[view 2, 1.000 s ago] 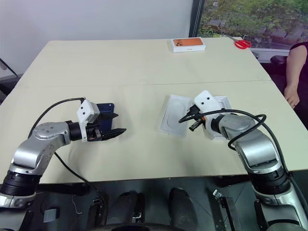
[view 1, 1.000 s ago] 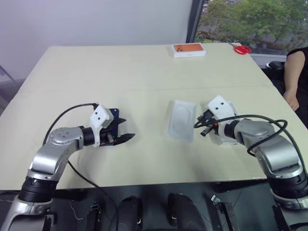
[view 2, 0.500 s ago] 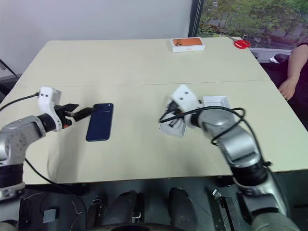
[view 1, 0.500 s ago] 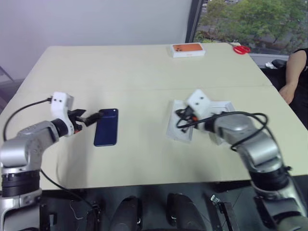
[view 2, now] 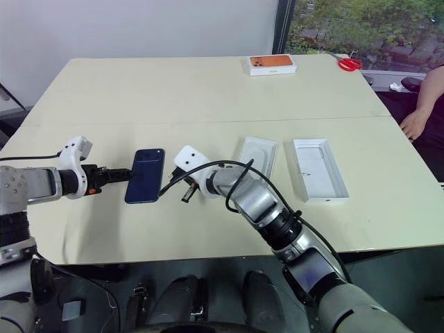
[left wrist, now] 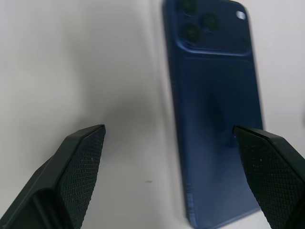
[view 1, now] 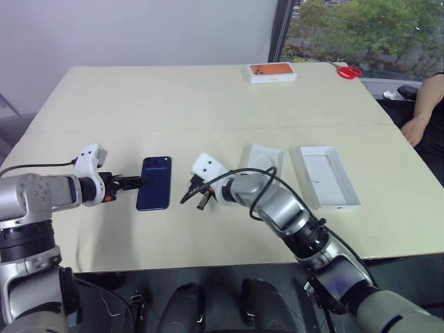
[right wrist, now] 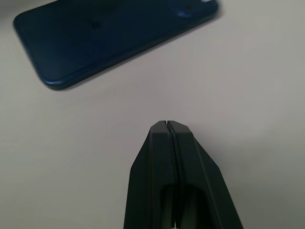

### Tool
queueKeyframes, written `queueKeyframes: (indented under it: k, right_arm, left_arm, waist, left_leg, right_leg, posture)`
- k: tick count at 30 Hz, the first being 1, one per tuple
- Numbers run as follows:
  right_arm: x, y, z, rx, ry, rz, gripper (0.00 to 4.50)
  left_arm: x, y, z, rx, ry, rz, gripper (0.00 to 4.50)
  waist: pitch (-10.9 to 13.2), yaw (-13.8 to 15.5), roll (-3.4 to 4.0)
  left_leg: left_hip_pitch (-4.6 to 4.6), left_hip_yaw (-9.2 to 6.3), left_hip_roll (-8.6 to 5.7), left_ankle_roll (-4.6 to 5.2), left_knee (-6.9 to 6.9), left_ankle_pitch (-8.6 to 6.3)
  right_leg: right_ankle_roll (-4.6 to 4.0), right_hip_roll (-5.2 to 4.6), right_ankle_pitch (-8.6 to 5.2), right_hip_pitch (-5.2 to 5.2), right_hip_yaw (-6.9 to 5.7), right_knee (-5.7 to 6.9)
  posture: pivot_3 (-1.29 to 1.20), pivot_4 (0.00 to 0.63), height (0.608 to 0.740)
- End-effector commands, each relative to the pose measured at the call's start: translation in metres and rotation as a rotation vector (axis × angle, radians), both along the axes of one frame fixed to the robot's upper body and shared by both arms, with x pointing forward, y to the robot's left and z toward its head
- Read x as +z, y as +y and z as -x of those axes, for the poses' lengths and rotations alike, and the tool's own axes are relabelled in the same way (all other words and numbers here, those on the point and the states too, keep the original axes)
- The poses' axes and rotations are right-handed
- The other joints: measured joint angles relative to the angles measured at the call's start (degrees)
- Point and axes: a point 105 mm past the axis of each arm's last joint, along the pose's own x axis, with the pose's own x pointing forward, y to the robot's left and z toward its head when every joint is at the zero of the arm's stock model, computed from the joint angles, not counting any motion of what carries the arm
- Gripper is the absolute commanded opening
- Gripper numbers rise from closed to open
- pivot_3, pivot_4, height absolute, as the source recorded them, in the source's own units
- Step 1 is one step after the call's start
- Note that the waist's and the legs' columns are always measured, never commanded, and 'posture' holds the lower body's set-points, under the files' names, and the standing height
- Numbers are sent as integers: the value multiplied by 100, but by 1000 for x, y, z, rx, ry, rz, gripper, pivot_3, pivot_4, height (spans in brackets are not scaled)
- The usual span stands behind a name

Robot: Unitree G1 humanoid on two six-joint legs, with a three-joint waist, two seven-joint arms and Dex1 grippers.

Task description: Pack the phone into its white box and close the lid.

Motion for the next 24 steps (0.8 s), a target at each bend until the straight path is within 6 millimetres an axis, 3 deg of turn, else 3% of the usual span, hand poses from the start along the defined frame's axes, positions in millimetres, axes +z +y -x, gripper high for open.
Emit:
queueKeyframes:
  k: [1,9,24]
  right_arm:
    - [8,25,7,88,-24,-29,0]
    - [9,37,2,90,1,-70,0]
    - [5,30,-7,57,-4,-63,0]
  left_arm:
    - [-16,-28,8,-97,62,99,4494]
    - [-20,-45,11,-122,55,206,4494]
    - [-12,-63,11,-156,23,358,4494]
  waist:
    - [-1,17,1]
    - [-4,31,4]
    - [-5,12,4]
  left_leg:
    - [1,0,-3,-1,-1,0]
    - [1,-9,-7,-4,-1,-1]
    - [-1,-13,-14,-6,-3,0]
  right_leg:
    - [0,-5,0,1,0,1]
    - [-1,-25,0,1,1,1]
    - [-1,-31,0,1,-2,2]
  posture:
    - [0,150,740]
    - [0,150,740]
    - [0,150,740]
